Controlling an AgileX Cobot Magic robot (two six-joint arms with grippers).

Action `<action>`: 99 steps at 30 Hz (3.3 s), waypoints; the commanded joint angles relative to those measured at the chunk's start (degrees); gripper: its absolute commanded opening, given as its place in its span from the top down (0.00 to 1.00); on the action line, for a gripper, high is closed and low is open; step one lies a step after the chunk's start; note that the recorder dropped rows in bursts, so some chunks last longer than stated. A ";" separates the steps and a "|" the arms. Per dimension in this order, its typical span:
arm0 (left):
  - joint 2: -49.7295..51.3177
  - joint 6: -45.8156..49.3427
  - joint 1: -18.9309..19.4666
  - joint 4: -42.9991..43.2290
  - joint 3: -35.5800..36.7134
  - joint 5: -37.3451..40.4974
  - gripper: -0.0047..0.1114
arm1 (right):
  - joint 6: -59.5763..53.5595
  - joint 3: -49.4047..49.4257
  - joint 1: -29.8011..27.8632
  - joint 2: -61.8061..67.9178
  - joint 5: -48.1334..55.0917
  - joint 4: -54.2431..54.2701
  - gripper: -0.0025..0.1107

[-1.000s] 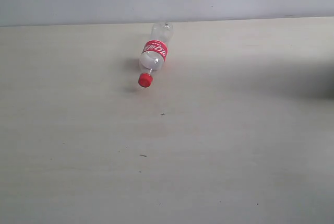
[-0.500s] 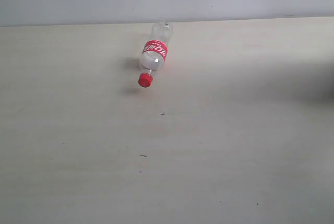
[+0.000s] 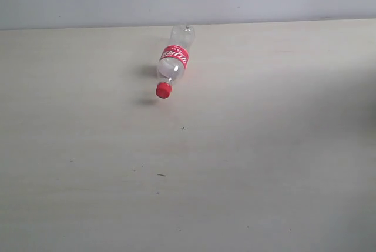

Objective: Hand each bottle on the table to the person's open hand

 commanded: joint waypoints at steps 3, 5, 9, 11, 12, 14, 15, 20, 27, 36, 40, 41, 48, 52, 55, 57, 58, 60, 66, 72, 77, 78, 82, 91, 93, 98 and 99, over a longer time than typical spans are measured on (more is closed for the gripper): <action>-0.36 0.07 0.05 -0.49 0.20 -0.32 0.96 | -0.48 0.31 -0.21 -0.28 -0.75 -0.17 0.98; -0.36 0.07 0.05 -0.49 0.20 -0.32 0.96 | -0.48 0.31 -0.21 -0.28 -0.75 -0.17 0.98; -0.36 0.07 0.05 -0.49 0.20 -0.32 0.96 | -0.48 0.31 -0.21 -0.28 -0.75 -0.17 0.98; -0.36 0.07 0.05 -0.49 0.20 -0.32 0.96 | -0.48 0.31 -0.21 -0.28 -0.75 -0.17 0.98; -0.36 0.07 0.05 -0.49 0.20 -0.32 0.96 | -0.48 0.31 -0.21 -0.28 -0.75 -0.17 0.98; -0.36 0.07 0.05 -0.49 0.20 -0.32 0.96 | -0.48 0.31 -0.21 -0.28 -0.75 -0.17 0.98; -0.36 0.07 0.05 -0.49 0.20 -0.32 0.96 | -0.48 0.31 -0.21 -0.28 -0.75 -0.17 0.98; -0.36 0.07 0.05 -0.49 0.20 -0.32 0.96 | -0.48 0.31 -0.21 -0.28 -0.75 -0.17 0.98; -0.36 0.07 0.05 -0.49 0.20 -0.32 0.96 | -0.48 0.31 -0.21 -0.28 -0.75 -0.17 0.98; -0.36 0.07 0.05 -0.49 0.20 -0.32 0.96 | -0.48 0.31 -0.21 -0.28 -0.75 -0.17 0.98; -0.36 0.07 0.05 -0.49 0.20 -0.32 0.96 | -0.48 0.31 -0.21 -0.28 -0.75 -0.17 0.98; -0.36 0.07 0.05 -0.49 0.20 -0.32 0.96 | -0.48 0.31 -0.21 -0.28 -0.75 -0.17 0.98; -0.36 0.07 0.05 -0.49 0.20 -0.32 0.96 | -0.48 0.31 -0.21 -0.28 -0.75 -0.17 0.98; -0.36 0.07 0.05 -0.49 0.20 -0.32 0.96 | -0.48 0.31 -0.21 -0.28 -0.75 -0.17 0.98; -0.36 0.07 0.05 -0.49 0.20 -0.32 0.96 | -0.48 0.31 -0.21 -0.28 -0.62 0.75 0.98; -0.36 0.07 0.05 -0.49 0.20 -0.32 0.96 | 0.07 0.31 -0.21 -0.28 -2.31 2.20 0.98; -0.36 0.07 0.05 -0.49 0.20 -0.32 0.96 | 0.06 0.31 -0.21 -0.28 -3.01 3.20 0.98; -0.36 0.07 0.05 -0.49 0.20 -0.32 0.96 | 0.06 0.31 -0.21 -0.28 -3.69 4.40 0.98; -0.36 0.07 0.05 -0.49 0.20 -0.32 0.96 | 1.17 0.47 -0.21 -0.28 -4.10 2.78 0.98; -0.36 0.07 0.05 -0.49 0.20 -0.32 0.96 | 1.36 0.47 -0.21 -0.28 -3.34 2.34 0.98; -0.36 0.07 0.05 -0.49 0.20 -0.32 0.96 | -1.36 0.47 -0.21 -0.28 -2.81 1.89 0.98; -0.36 0.07 0.05 -0.49 0.20 -0.32 0.96 | -1.64 0.47 -0.21 -0.28 -2.26 1.70 0.98; -0.36 0.07 0.05 -0.49 0.20 -0.32 0.96 | -3.41 0.47 -0.21 -0.28 -1.33 1.15 0.98; -0.36 0.07 0.05 -0.49 0.20 -0.32 0.96 | -1.12 0.47 -0.21 8.06 -8.47 2.36 0.96; -0.36 0.07 0.05 -0.49 0.20 -0.32 0.96 | -1.22 0.47 -0.21 12.51 -10.64 2.90 0.93; -0.36 0.07 0.05 -0.49 0.20 -0.32 0.96 | -3.91 -2.03 -0.21 24.94 -14.15 6.16 0.83; -0.36 0.07 0.05 -0.49 0.20 -0.32 0.96 | -6.00 -2.98 -0.21 27.67 -14.15 8.50 0.81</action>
